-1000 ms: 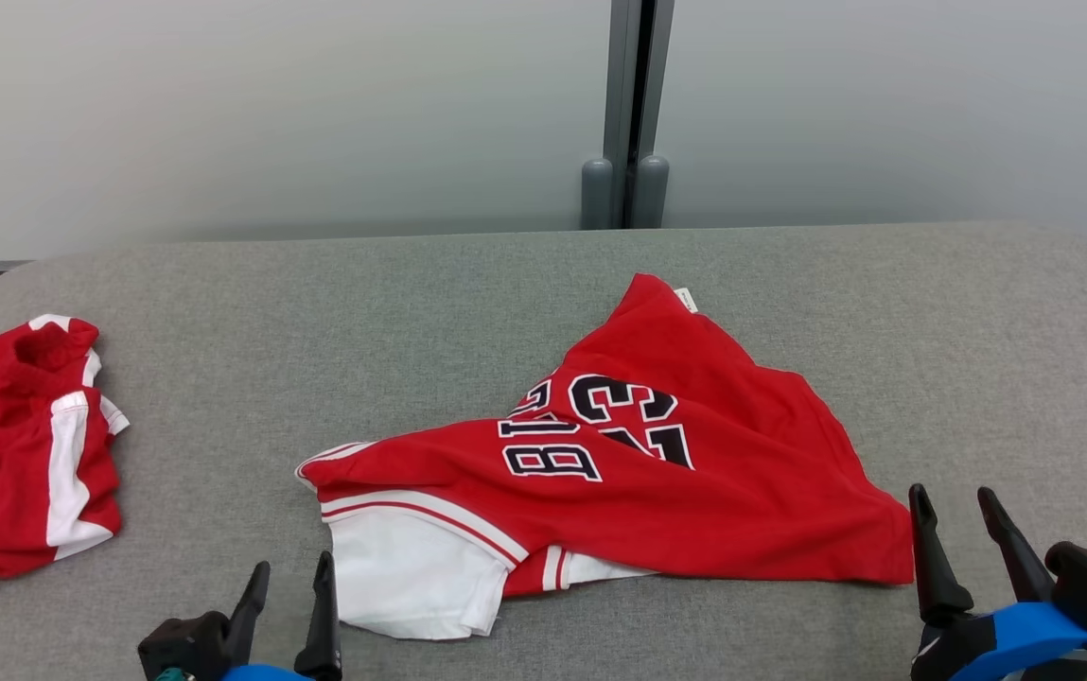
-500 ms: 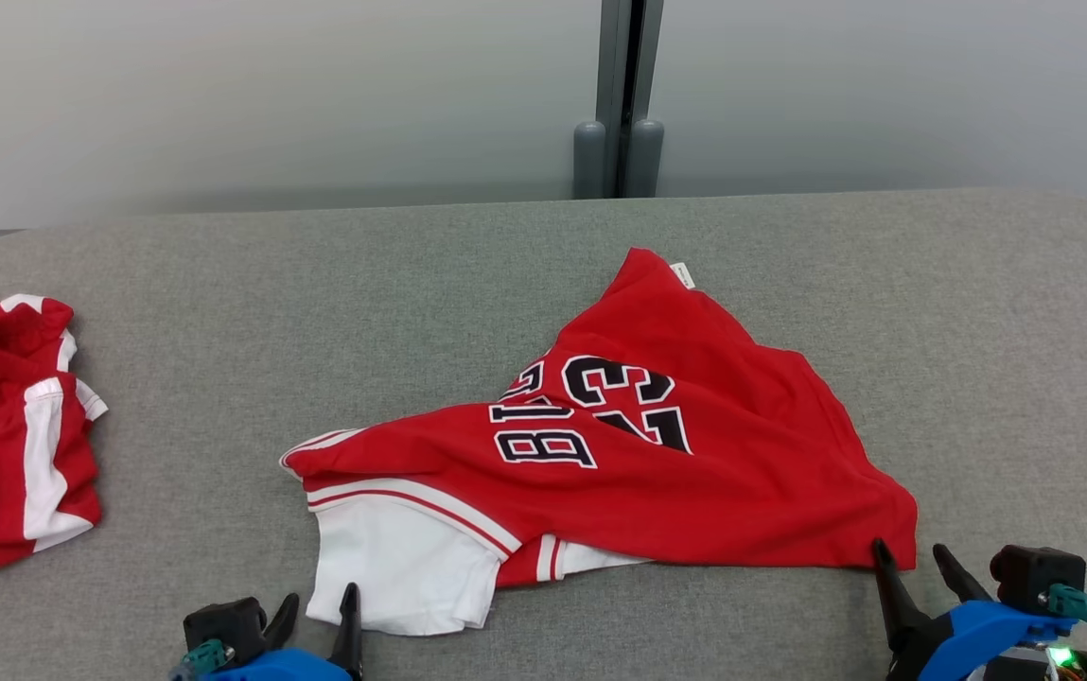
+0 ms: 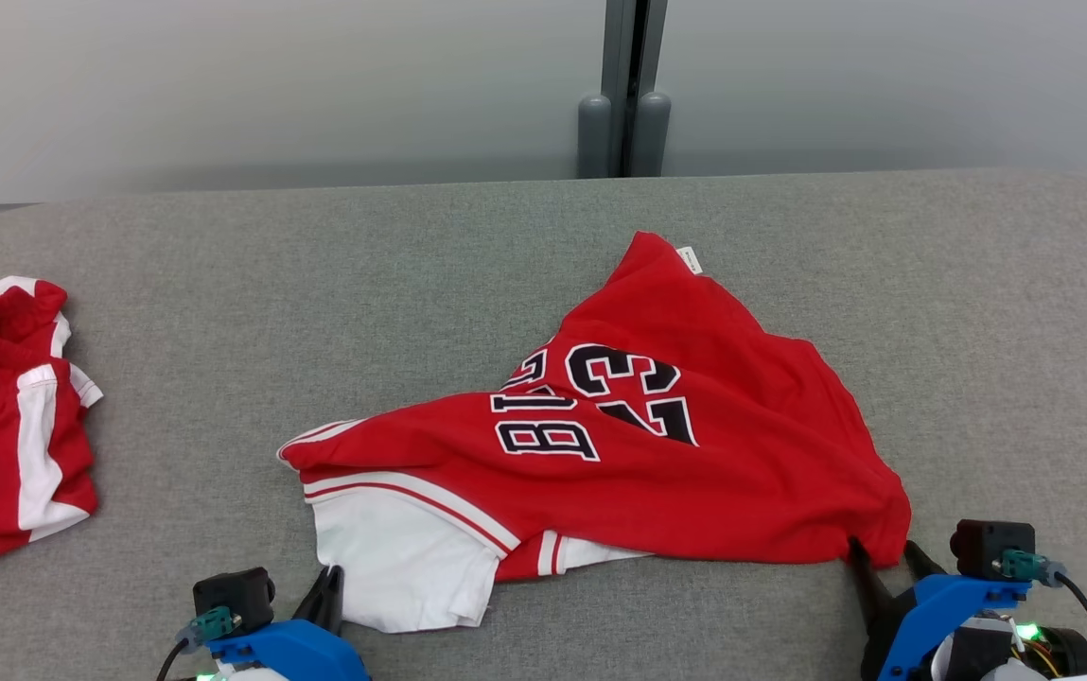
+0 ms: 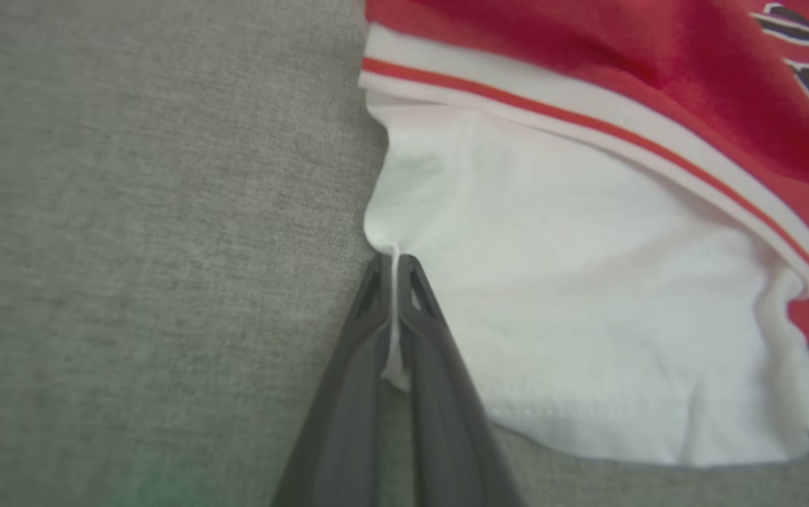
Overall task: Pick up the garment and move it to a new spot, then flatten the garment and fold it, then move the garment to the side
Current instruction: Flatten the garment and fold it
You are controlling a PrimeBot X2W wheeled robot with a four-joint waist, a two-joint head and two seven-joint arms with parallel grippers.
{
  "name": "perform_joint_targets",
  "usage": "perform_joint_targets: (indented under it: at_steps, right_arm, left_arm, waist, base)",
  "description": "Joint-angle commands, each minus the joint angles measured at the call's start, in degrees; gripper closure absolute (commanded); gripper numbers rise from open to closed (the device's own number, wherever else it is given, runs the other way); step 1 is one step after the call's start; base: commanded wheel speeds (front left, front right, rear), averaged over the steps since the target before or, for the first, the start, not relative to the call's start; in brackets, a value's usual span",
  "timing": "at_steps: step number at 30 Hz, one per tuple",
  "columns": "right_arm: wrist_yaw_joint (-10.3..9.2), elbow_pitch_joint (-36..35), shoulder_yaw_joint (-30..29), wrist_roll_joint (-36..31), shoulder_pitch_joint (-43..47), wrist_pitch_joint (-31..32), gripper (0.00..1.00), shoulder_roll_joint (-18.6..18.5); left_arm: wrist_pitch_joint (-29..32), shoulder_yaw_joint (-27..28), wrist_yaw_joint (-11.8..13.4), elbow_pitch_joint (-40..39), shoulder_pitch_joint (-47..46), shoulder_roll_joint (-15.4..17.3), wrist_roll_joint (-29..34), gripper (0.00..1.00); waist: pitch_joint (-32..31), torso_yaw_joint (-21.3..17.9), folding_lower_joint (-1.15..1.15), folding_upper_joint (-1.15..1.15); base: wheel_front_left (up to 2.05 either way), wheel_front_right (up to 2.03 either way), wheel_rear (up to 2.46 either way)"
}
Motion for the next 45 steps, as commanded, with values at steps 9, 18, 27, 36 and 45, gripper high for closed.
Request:
perform_joint_targets:
  at_steps: [9, 18, 27, 36, 45]
  right_arm:
    - [0.26, -3.0, 1.8, 4.0, 0.7, -2.3, 1.00, 0.9]
    - [0.20, -25.5, -1.4, 6.7, 4.9, 0.9, 1.00, 0.7]
    - [0.20, -48.4, -3.9, 7.1, 6.5, 9.5, 1.00, 0.7]
    - [0.20, -63.4, -5.1, 4.8, 0.4, 18.8, 1.00, -1.2]
    - [0.20, -56.2, 0.1, 6.5, -17.1, 23.4, 1.00, -7.5]
  left_arm:
    - [-4.0, 1.2, -2.9, -1.4, 1.0, -1.7, -4.0, 1.00]
    - [-7.2, 6.8, -5.0, -21.3, 1.1, -0.3, -13.6, 1.00]
    - [1.1, 9.7, -3.8, -44.1, -1.9, 2.9, -21.1, 1.00]
    - [11.9, 11.0, 1.1, -57.4, -13.0, 5.3, -27.2, 1.00]
    - [19.6, 11.3, 4.6, -50.6, -29.8, 10.4, -25.0, 1.00]
  waist:
    - [-0.9, 0.0, 0.01, 0.01]
    - [-2.4, -0.4, 0.01, 0.01]
    - [-2.9, -0.6, 0.01, 0.01]
    - [-0.6, -1.4, 0.01, 0.01]
    - [7.8, -4.6, 0.01, 0.01]
  base:
    - [0.00, 0.00, 0.00]
    - [0.00, 0.00, 0.00]
    - [0.00, 0.00, 0.00]
    - [0.00, 0.00, 0.00]
    - [0.00, 0.00, 0.00]
